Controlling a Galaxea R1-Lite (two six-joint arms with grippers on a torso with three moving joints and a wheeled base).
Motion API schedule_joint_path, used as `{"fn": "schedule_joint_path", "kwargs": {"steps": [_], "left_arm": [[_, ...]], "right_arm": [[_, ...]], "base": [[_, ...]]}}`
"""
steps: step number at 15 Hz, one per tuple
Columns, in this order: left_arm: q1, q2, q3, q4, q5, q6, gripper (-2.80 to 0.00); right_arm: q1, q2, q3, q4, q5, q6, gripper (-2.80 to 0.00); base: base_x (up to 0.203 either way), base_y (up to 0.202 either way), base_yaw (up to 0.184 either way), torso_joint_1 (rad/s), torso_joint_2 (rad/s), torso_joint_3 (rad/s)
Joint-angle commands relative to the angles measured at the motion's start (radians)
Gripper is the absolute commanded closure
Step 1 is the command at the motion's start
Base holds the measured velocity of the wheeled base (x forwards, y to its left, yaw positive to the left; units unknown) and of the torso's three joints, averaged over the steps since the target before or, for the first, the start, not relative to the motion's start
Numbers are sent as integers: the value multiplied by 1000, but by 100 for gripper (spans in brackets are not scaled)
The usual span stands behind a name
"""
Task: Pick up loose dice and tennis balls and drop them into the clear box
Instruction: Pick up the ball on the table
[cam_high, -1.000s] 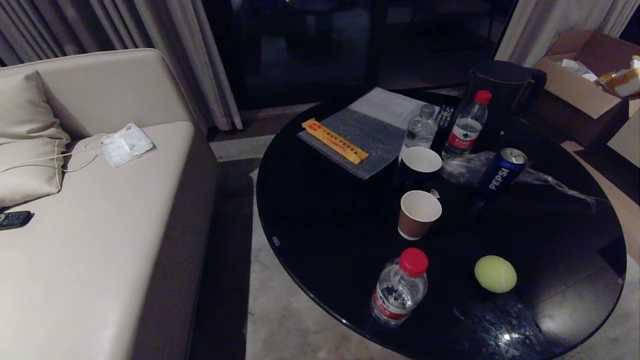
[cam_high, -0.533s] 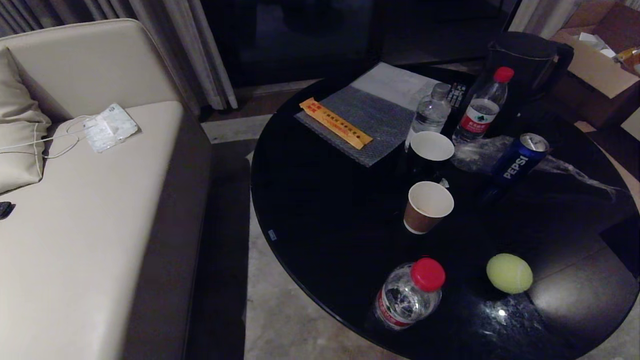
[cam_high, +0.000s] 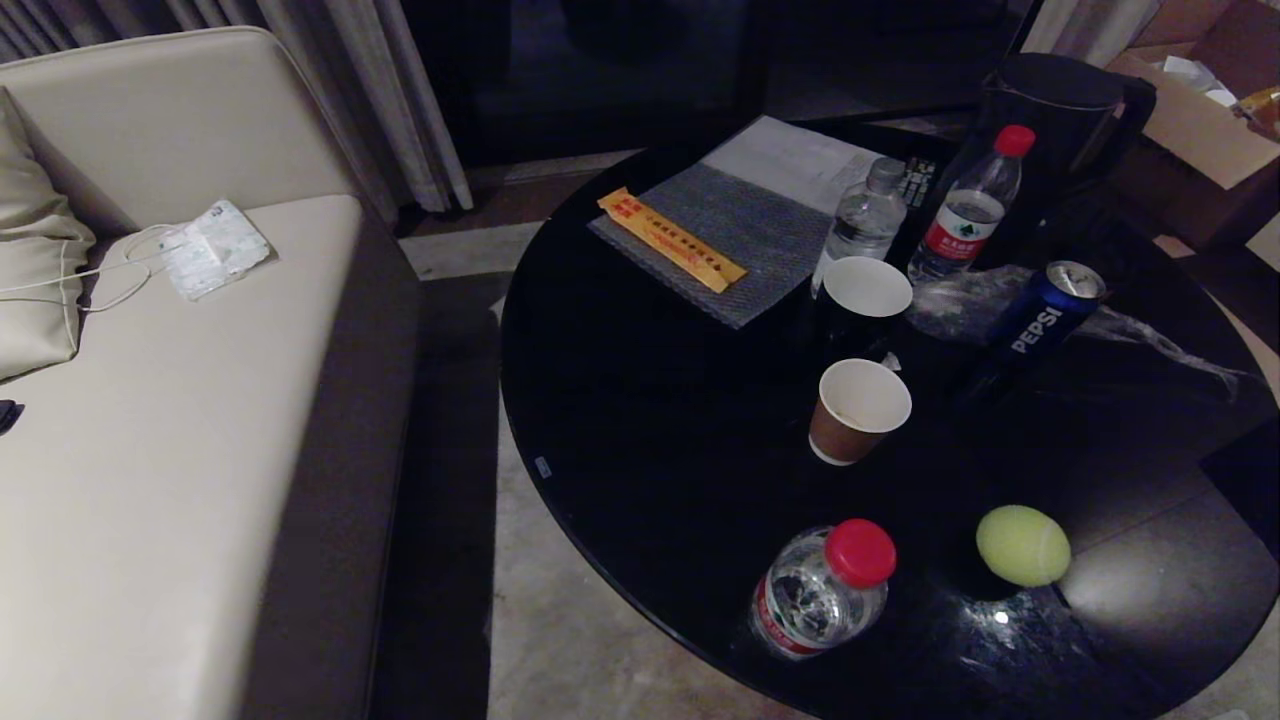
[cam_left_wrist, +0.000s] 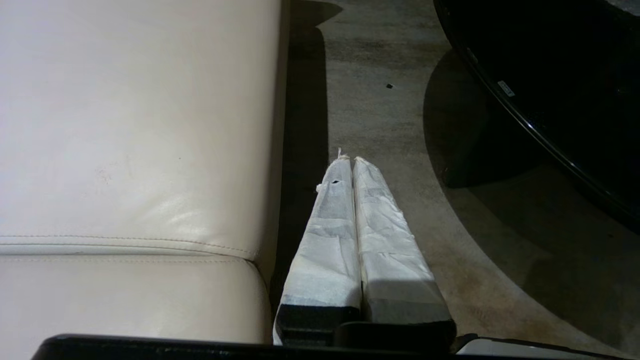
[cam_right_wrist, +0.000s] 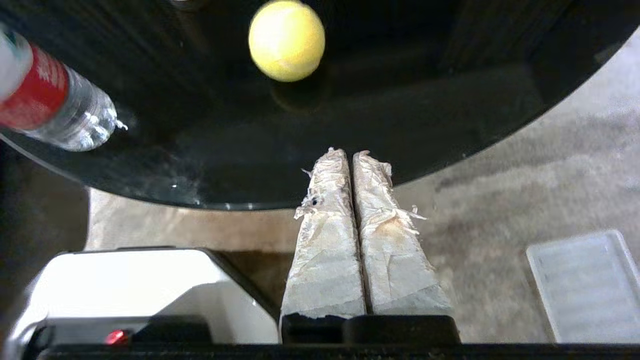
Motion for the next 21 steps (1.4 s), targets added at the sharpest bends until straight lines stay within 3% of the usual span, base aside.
{"fn": "schedule_joint_path", "kwargs": {"steps": [1, 6, 9, 10, 14, 16, 21], "left_arm": [[-1, 2, 2, 0, 1, -1, 0], [-1, 2, 2, 0, 1, -1, 0], [1, 2, 2, 0, 1, -1, 0], [0, 2, 2, 0, 1, -1, 0], [-1, 2, 2, 0, 1, -1, 0], [-1, 2, 2, 0, 1, -1, 0], [0, 2, 2, 0, 1, -1, 0]], "right_arm": [[2, 280, -100, 0, 34, 1, 0], [17, 752, -213, -163, 95, 57, 0], [64, 906, -258, -293, 121, 125, 0], [90, 930, -265, -303, 139, 130, -280], [110, 1093, -356, -283, 121, 117, -280], [111, 1150, -394, -280, 83, 40, -280], [111, 1263, -408, -271, 32, 25, -280]], "base": [[0, 0, 0, 0, 0, 0], [0, 0, 0, 0, 0, 0], [0, 0, 0, 0, 0, 0], [0, 0, 0, 0, 0, 0], [0, 0, 0, 0, 0, 0], [0, 0, 0, 0, 0, 0], [0, 0, 0, 0, 0, 0]]}}
